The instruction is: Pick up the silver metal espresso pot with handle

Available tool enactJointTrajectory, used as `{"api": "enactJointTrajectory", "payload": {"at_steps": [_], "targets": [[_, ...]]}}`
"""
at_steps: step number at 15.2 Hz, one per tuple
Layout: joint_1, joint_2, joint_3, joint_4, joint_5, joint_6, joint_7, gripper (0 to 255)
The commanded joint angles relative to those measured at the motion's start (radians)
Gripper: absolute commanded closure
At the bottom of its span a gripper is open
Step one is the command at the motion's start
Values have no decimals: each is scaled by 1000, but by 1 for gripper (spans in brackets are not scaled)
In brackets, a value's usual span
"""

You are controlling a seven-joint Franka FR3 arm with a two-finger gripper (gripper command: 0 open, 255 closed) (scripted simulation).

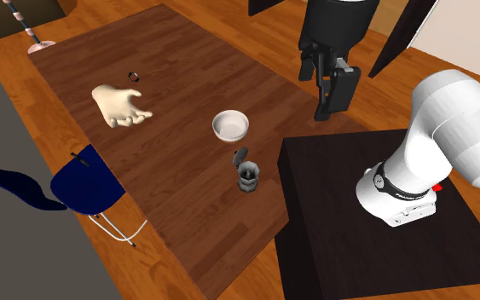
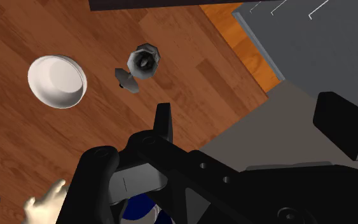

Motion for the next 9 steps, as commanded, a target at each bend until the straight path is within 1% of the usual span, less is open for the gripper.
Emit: {"api": "enactJointTrajectory", "payload": {"at_steps": [1, 5, 9], "targets": [[0, 0, 0, 0, 0, 0, 0, 0], [-13, -1, -29, -130, -23, 134, -26, 0], [-30, 26, -62, -242, -49, 279, -52, 0]]}}
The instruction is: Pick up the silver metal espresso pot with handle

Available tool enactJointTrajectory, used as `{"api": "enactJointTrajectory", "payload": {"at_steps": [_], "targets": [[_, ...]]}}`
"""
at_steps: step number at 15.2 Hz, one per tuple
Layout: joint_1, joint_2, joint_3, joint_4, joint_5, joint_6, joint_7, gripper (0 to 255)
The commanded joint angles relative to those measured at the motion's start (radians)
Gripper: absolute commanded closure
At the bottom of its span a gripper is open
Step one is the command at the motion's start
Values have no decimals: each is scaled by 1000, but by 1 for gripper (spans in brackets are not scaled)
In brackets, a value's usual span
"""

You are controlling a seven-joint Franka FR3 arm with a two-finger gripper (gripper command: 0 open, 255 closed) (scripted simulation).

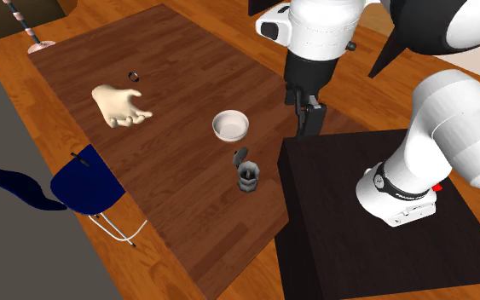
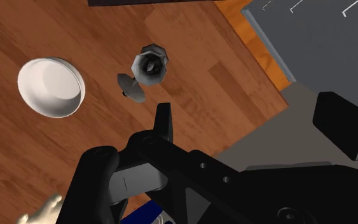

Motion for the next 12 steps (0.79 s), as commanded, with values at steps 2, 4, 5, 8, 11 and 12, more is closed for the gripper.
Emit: {"api": "enactJointTrajectory", "payload": {"at_steps": [2, 4, 5, 8, 11, 12], "targets": [[-12, 36, -25, -83, -19, 125, -18, 0], [-21, 71, -43, -126, -34, 207, -31, 0], [-26, 92, -53, -146, -41, 249, -37, 0], [-40, 172, -82, -196, -61, 383, -58, 0], [-51, 276, -114, -230, -79, 525, -80, 0], [-53, 316, -124, -237, -83, 575, -89, 0]]}}
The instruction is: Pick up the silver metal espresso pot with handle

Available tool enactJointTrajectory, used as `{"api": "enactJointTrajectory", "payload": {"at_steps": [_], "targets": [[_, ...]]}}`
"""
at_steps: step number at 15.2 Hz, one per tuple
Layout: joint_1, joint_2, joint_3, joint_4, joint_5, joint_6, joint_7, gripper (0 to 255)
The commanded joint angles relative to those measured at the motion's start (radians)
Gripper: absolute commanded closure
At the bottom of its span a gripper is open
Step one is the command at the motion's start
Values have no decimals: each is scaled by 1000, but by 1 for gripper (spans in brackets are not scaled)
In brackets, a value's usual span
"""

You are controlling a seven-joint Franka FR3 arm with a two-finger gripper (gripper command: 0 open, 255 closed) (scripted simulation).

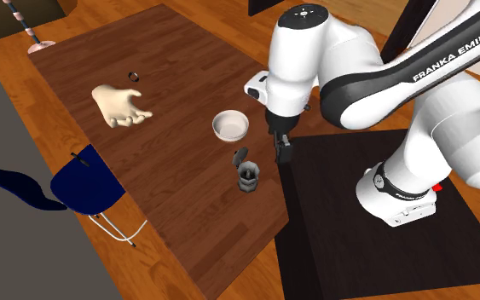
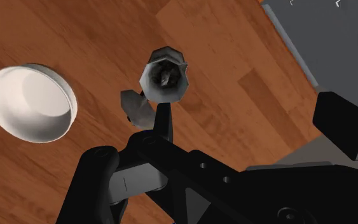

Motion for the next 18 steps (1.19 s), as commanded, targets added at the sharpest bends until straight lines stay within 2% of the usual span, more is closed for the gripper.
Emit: {"api": "enactJointTrajectory", "payload": {"at_steps": [1, 6, 8, 10, 12, 14, 15, 18], "targets": [[-5, 83, -22, -13, -7, 103, -18, 0], [4, 328, -78, -12, 21, 353, -86, 0], [19, 436, -97, 2, 79, 448, -143, 0], [23, 549, -89, 25, 194, 536, -241, 0], [-25, 659, -22, 57, 340, 613, -364, 0], [-117, 764, 75, 98, 435, 681, -455, 0], [-150, 793, 103, 110, 438, 700, -463, 0], [-198, 853, 152, 128, 446, 744, -472, 0]]}}
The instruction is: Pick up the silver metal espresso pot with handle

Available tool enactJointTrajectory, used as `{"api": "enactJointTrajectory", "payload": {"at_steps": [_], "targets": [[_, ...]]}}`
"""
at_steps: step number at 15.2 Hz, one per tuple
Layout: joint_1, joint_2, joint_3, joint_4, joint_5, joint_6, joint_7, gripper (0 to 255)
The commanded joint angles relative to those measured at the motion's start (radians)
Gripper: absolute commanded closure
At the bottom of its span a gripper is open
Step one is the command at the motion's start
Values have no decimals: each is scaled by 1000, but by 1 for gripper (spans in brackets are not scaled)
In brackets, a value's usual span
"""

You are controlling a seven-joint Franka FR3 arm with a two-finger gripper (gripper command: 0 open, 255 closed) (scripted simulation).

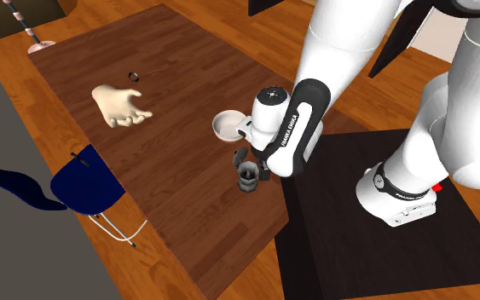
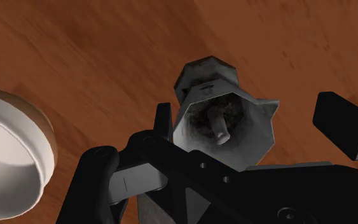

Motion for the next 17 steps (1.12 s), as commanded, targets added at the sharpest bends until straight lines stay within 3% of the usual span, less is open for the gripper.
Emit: {"api": "enactJointTrajectory", "payload": {"at_steps": [1, 6, 7, 17], "targets": [[-29, 44, 31, 16, 9, 31, -9, 0], [-68, 116, 68, 41, 13, 79, -16, 0], [-67, 117, 69, 41, 13, 81, -16, 255], [-58, 96, 59, 34, 13, 66, -15, 255]]}}
